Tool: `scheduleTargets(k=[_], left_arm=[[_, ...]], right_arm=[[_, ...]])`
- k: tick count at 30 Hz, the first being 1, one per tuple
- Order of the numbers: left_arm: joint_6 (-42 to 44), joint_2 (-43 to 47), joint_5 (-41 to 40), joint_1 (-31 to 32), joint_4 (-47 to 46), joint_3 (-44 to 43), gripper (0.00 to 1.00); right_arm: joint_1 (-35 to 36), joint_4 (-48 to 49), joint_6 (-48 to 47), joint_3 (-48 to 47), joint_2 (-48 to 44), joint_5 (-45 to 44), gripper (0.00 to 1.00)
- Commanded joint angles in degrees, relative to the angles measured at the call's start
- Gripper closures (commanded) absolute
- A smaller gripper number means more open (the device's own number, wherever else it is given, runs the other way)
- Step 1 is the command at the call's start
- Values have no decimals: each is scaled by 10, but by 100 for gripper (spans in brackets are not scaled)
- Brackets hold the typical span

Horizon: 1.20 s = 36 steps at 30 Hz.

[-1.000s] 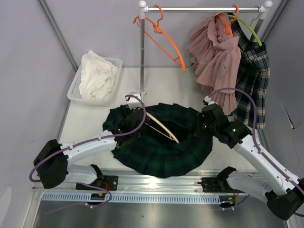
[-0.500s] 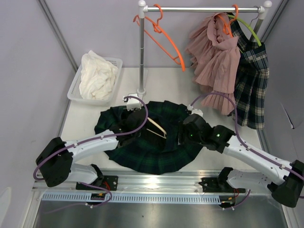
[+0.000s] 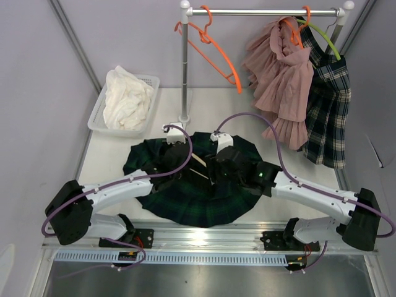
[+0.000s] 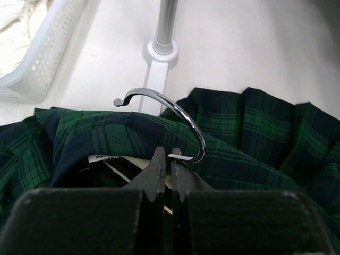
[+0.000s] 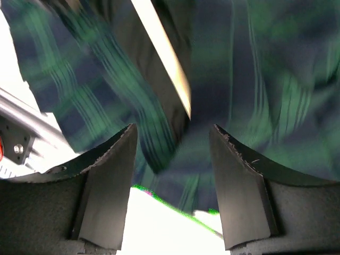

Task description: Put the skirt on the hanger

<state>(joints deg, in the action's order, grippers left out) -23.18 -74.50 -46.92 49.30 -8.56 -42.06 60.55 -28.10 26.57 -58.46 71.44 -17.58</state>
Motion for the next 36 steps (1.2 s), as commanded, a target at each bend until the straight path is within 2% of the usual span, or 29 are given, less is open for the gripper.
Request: scheduleTargets(k=[1,8,14,23,28,30,31,33,34,36], left_arm=[[7,26,48,-4,14,3,100],[-3,43,109,-10,46,-1,100],[-2,57,175,-27,69,-12,100],[-9,63,279,-52,105,-38,100],[-7,64,299,-57,126,-60,100],[-6,64,310,-58,133,-65,100],[-6,66,315,-60,136,-67,100],[-5,65,325,-60,142,-72,100],[-5,66,326,-61,157,-81,100],[-5,69,329,-64,176,-89,100]], right_arm=[[-17,122,-117,-11,13,28,42],[-40,318,-196,55,35,115,45],[-54,368,-216,50,74,163,50],[-67,381,-226,31,118,193,50],[-69,388,-224,36,128,200,55],[-69,393,-223,39,128,197,64],[-69,393,-223,39,128,195,76],[-69,390,-223,38,126,193,87],[-70,387,-225,37,124,191,98],[-71,379,-227,39,121,186,100]])
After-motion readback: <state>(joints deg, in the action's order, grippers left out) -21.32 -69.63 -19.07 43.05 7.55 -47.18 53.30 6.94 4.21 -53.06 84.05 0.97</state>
